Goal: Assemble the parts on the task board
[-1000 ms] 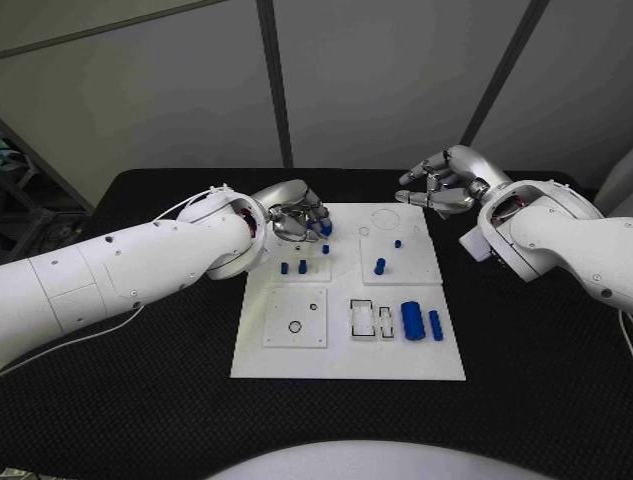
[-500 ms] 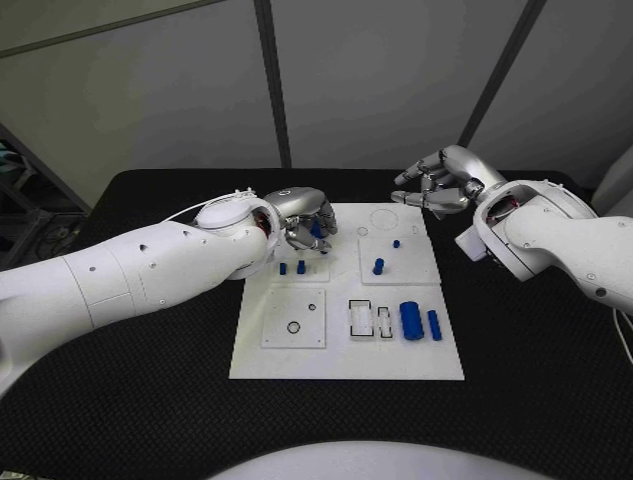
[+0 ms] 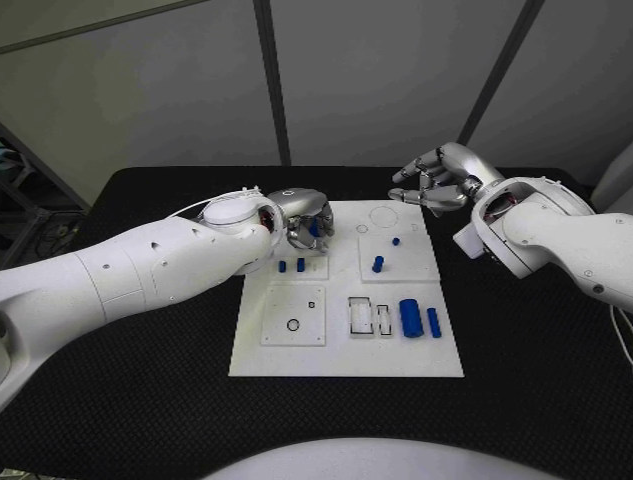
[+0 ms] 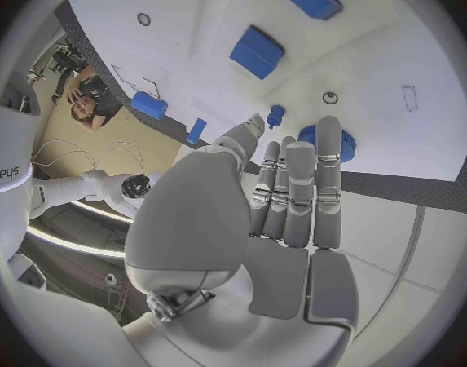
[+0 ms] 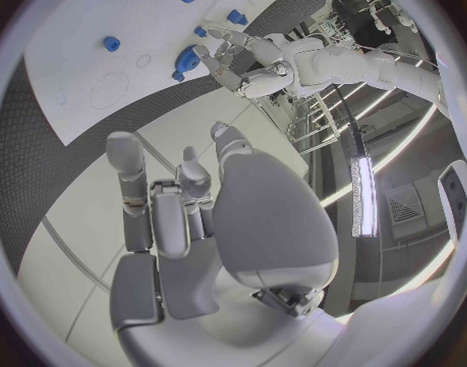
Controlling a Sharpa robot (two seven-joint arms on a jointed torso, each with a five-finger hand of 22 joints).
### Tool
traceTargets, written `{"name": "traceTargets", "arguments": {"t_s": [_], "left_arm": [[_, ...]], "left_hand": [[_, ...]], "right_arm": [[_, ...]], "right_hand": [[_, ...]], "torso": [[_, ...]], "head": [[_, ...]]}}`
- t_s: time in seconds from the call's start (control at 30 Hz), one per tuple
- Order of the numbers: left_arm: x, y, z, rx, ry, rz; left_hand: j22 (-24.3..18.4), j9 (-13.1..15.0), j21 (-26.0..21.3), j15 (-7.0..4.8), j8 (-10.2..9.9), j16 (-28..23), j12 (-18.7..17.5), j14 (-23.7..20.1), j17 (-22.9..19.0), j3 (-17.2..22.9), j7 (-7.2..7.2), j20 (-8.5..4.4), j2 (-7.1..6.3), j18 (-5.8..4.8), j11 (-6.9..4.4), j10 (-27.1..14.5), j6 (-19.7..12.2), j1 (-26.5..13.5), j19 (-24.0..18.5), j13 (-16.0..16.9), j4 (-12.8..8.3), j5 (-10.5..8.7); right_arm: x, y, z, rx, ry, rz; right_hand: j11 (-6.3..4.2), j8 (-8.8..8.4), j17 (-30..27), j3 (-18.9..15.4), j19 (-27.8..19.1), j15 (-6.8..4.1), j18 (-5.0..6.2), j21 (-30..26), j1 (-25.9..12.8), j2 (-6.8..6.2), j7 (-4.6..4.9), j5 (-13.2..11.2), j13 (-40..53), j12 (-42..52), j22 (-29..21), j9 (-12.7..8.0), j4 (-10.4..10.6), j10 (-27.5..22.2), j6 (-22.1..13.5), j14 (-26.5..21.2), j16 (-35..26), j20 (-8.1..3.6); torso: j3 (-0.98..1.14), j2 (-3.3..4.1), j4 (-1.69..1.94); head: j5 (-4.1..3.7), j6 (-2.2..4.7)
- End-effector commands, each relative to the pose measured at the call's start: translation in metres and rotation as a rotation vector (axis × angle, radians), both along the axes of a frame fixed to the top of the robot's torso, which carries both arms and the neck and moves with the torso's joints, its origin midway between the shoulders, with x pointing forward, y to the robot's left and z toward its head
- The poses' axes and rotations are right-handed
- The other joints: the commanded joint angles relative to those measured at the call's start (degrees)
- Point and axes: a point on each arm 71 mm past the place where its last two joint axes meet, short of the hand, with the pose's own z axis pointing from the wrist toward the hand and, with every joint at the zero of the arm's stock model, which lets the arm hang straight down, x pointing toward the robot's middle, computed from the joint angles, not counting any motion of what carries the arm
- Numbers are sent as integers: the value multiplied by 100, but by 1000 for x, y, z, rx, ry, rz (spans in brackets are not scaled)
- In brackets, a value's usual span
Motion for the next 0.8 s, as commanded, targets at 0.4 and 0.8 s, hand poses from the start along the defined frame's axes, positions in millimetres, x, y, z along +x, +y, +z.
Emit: {"name": "traceTargets", "arguments": {"t_s": [0.4, 0.8], "left_arm": [[-1, -3, -7, 40, 30, -19], [-1, -3, -12, 60, 58, -17]], "left_hand": [[181, -75, 173, -25, -43, 411, -66, 248, 443, 157, -8, -32, 26, 34, -40, 215, 124, -97, 73, -12, -47, -15], [388, -117, 372, -65, -57, 754, -132, 472, 878, 476, -5, -71, 129, 33, -81, 445, 256, -15, 137, -9, -157, -8]], "right_arm": [[0, 2, 1, -1, -5, 15], [0, 3, 1, -1, -4, 16]], "right_hand": [[-9, 25, 217, 30, -40, -35, 44, -18, 56, 18, 6, 40, -5, -29, -4, -5, 18, -36, -38, 304, -34, -11], [-9, 25, 217, 30, -40, -35, 44, -18, 56, 18, 6, 40, -5, -29, -4, -5, 18, -36, -38, 304, -34, -11]], "torso": [[2, -9, 10], [-1, -6, 7]], "head": [[-10, -18], [-15, -28]]}}
